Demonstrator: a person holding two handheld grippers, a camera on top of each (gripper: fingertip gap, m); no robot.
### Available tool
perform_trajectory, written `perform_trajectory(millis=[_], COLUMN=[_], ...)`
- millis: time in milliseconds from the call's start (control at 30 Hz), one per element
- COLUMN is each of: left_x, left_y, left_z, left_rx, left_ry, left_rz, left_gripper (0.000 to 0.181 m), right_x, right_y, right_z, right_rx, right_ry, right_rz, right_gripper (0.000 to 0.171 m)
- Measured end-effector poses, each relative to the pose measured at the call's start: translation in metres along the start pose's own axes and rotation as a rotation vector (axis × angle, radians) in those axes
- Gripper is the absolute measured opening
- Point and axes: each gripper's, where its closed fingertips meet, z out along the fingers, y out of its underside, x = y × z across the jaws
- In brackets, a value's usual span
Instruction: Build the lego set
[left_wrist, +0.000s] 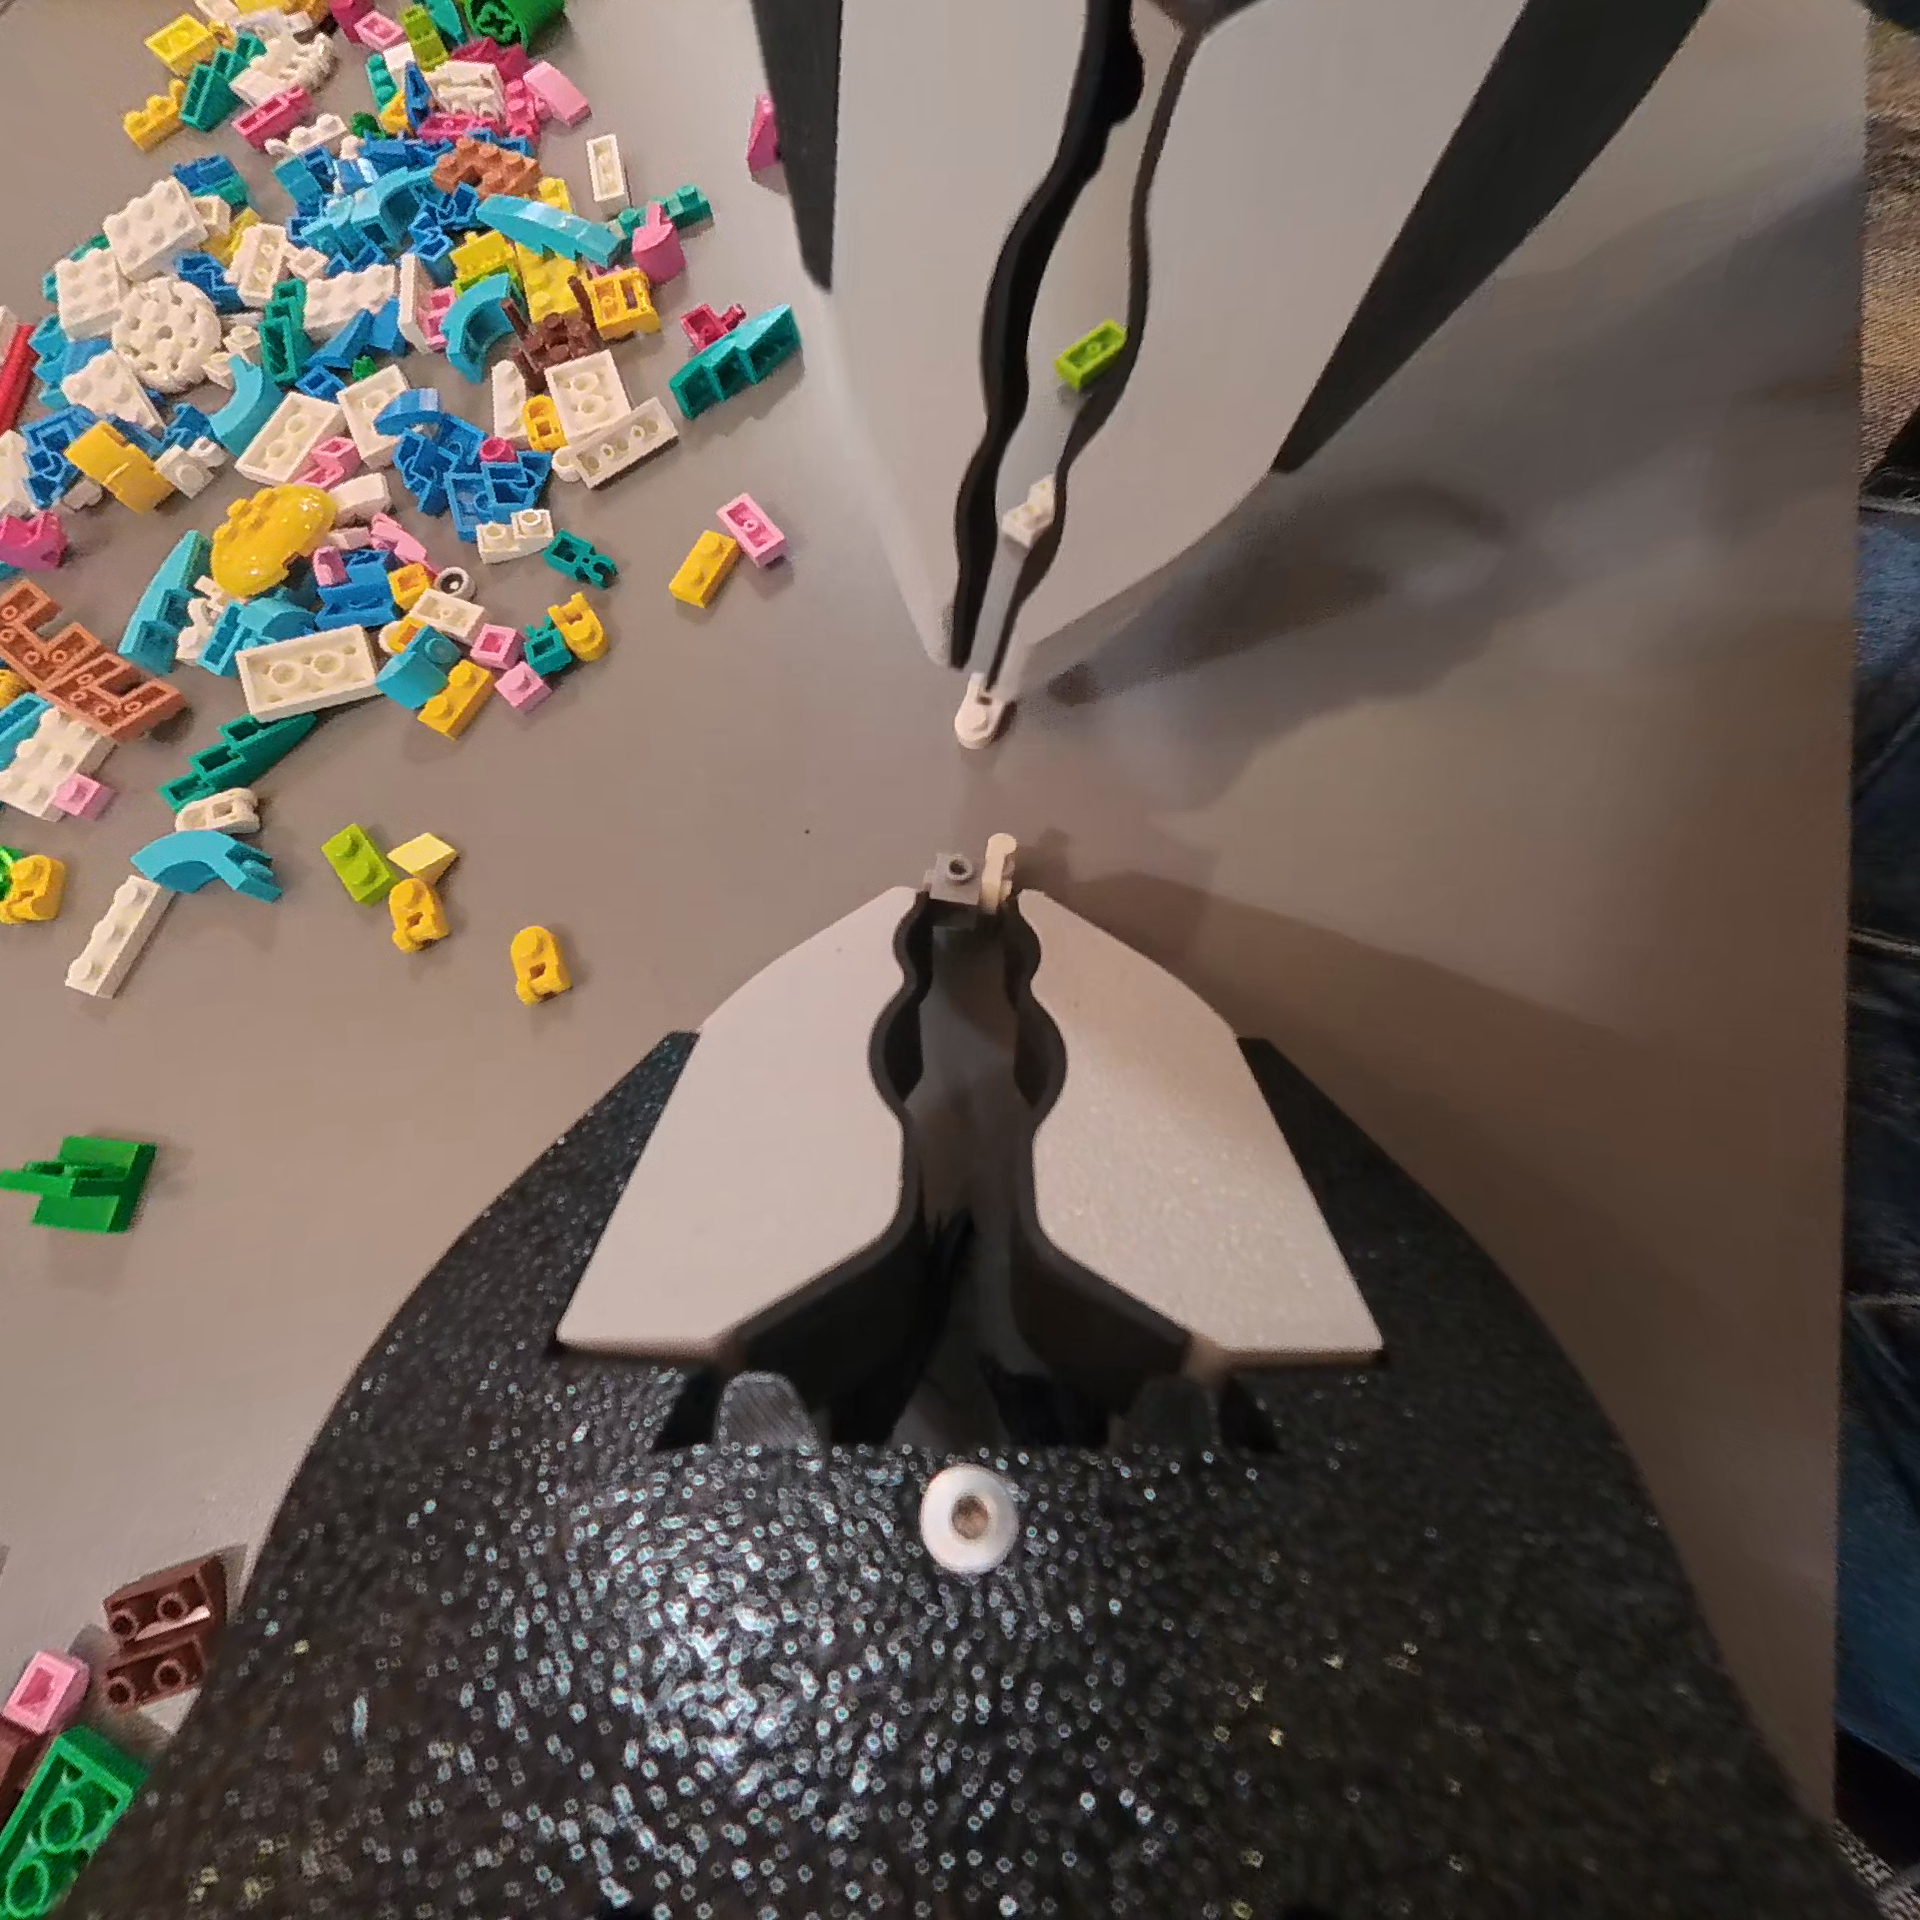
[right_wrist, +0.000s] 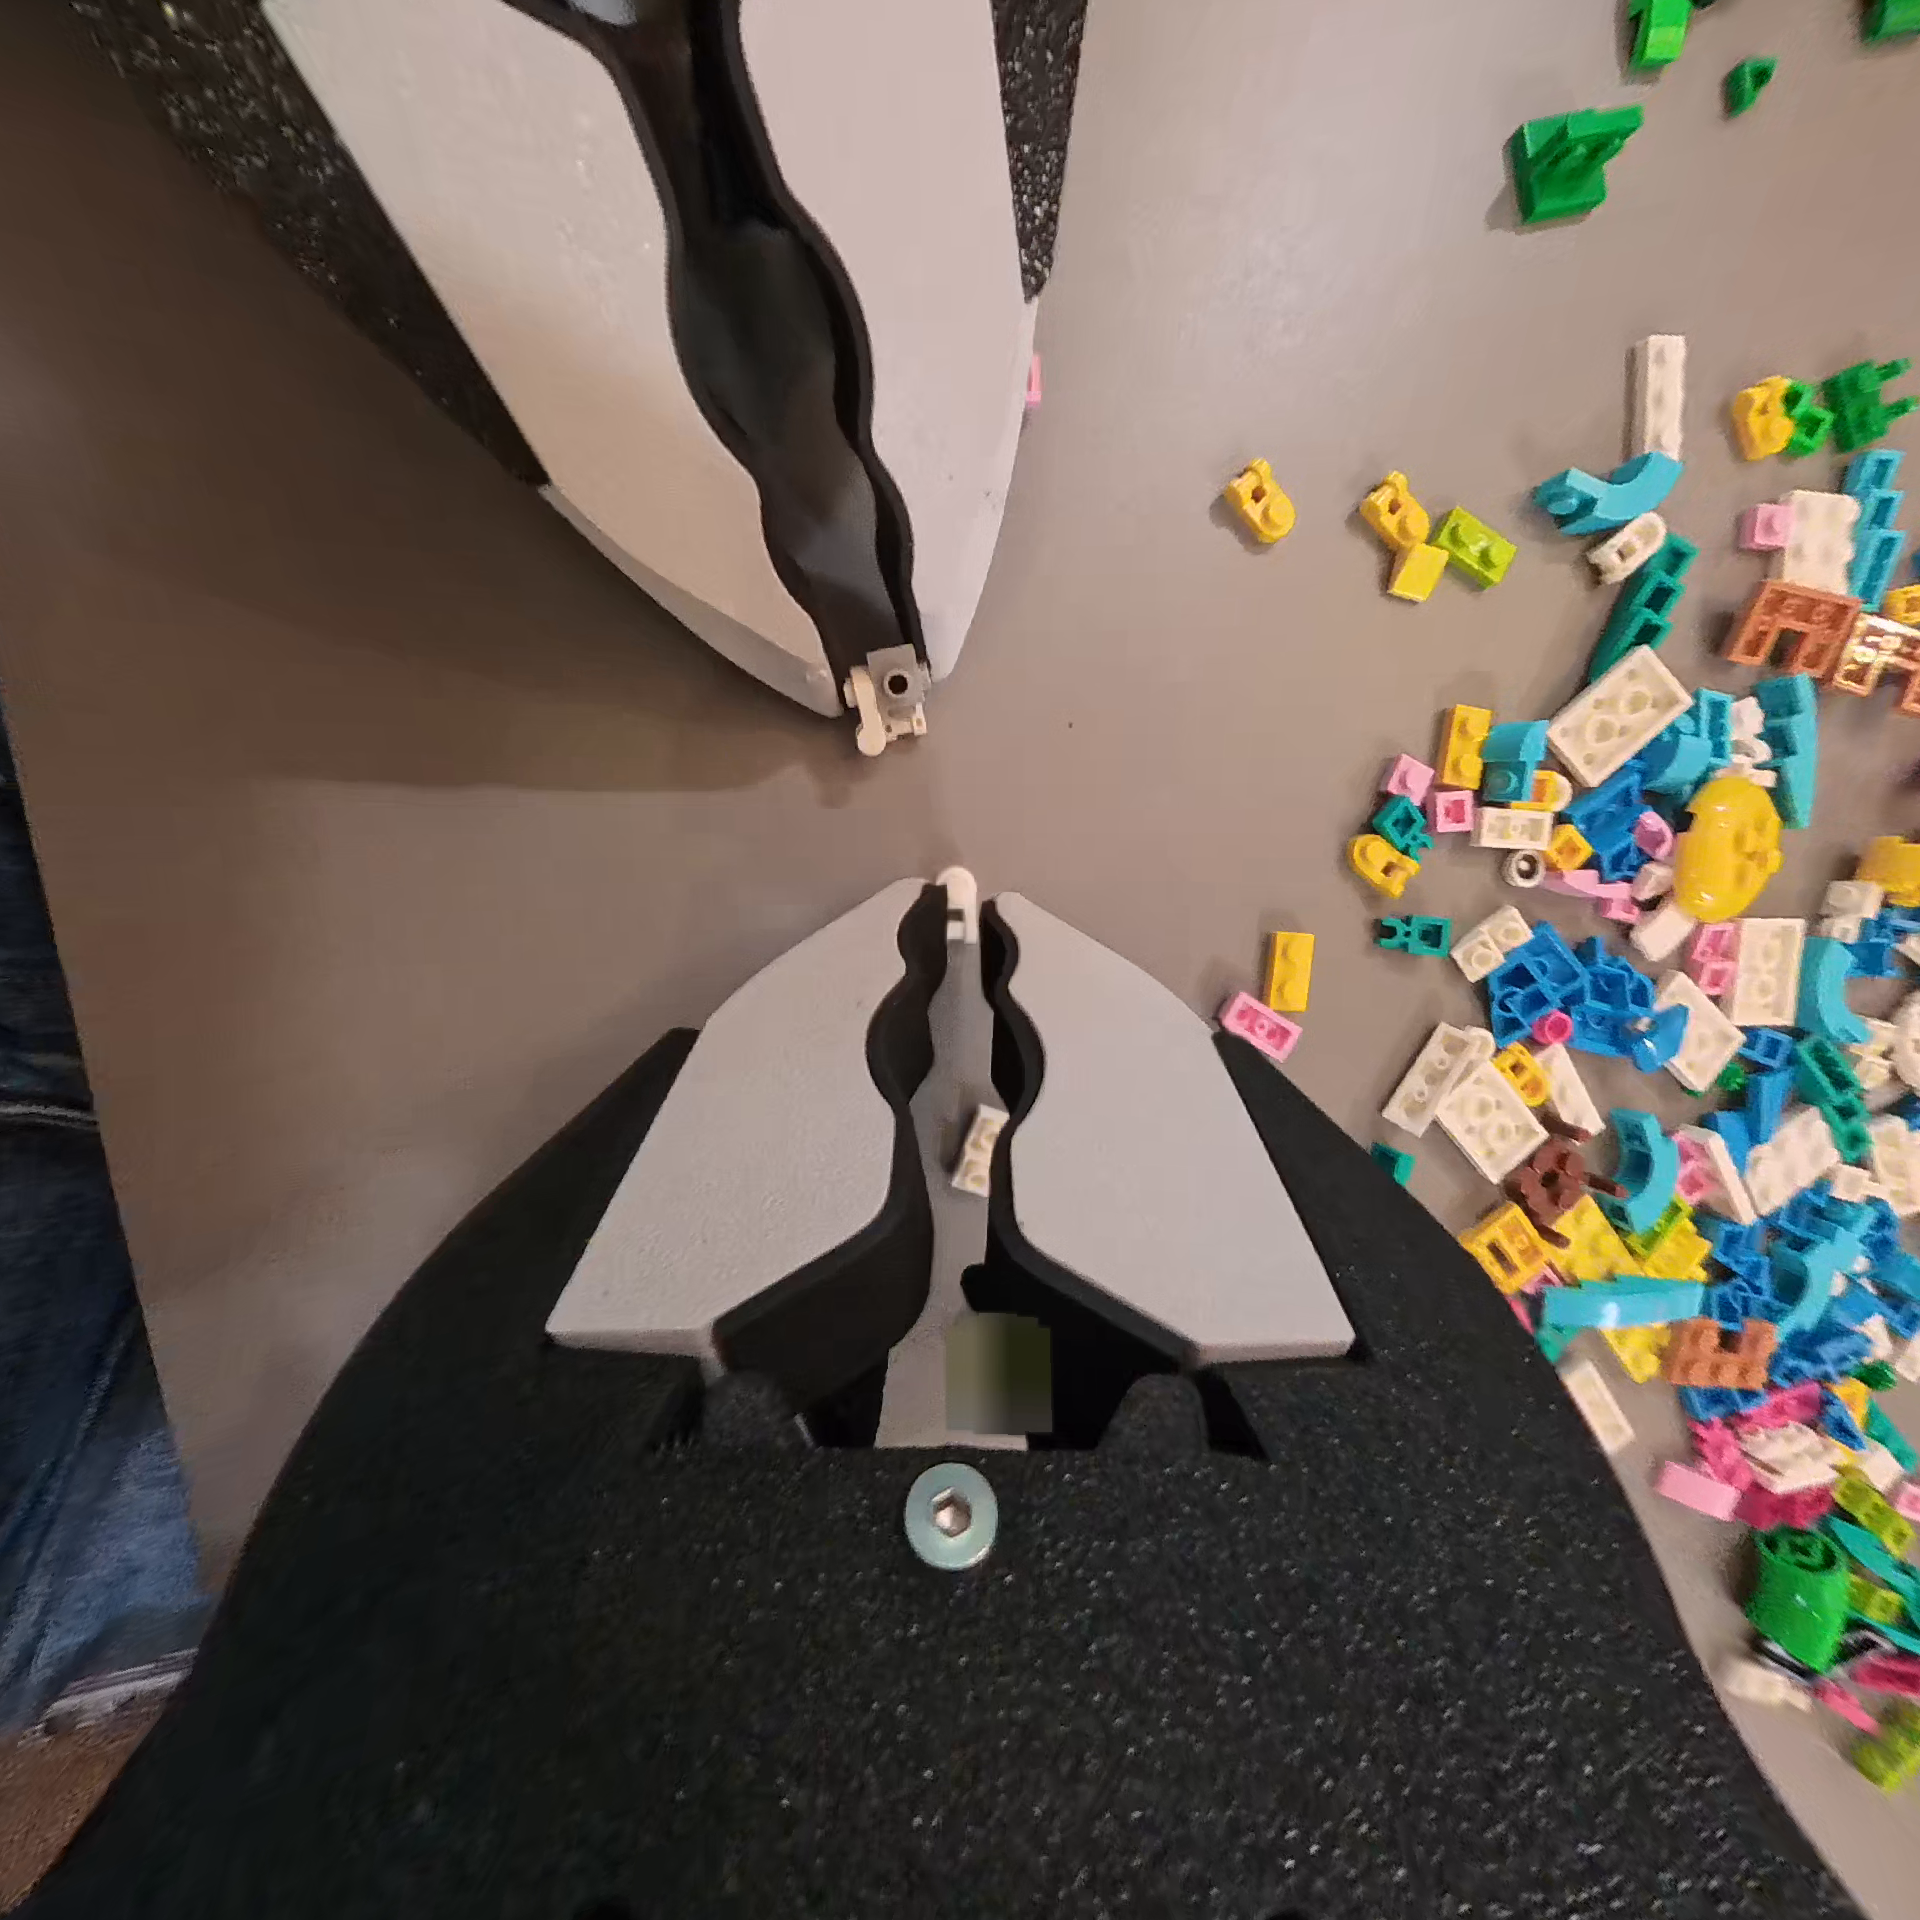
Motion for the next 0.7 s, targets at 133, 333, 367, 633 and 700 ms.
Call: perform_trajectory(millis=[133,333,367,633,700], left_x=[0.0002,0.0004,0.0005,0.0009,0.0008], left_y=[0.0,0.0,0.0,0.0002,0.0002], left_z=[0.0001,0.0,0.0,0.0001,0.0001], left_rx=[0.0,0.0,0.0,0.0,0.0], left_ry=[0.002,0.006,0.006,0.009,0.01], left_rz=[0.0,-0.003,-0.003,-0.004,-0.004], left_gripper=[0.013,0.013,0.013,0.013,0.013], right_x=[0.0018,-0.0008,-0.001,0.002,0.0018], right_y=[0.0017,0.0015,0.0014,-0.0001,0.0004], right_z=[0.007,0.0079,0.0077,0.0073,0.0085], right_rx=[-0.01,-0.007,-0.005,0.021,0.018], right_ry=[0.003,-0.017,-0.019,-0.019,-0.022], right_rz=[0.0,-0.015,-0.017,-0.001,-0.001], right_gripper=[0.007,0.007,0.007,0.007,0.007])
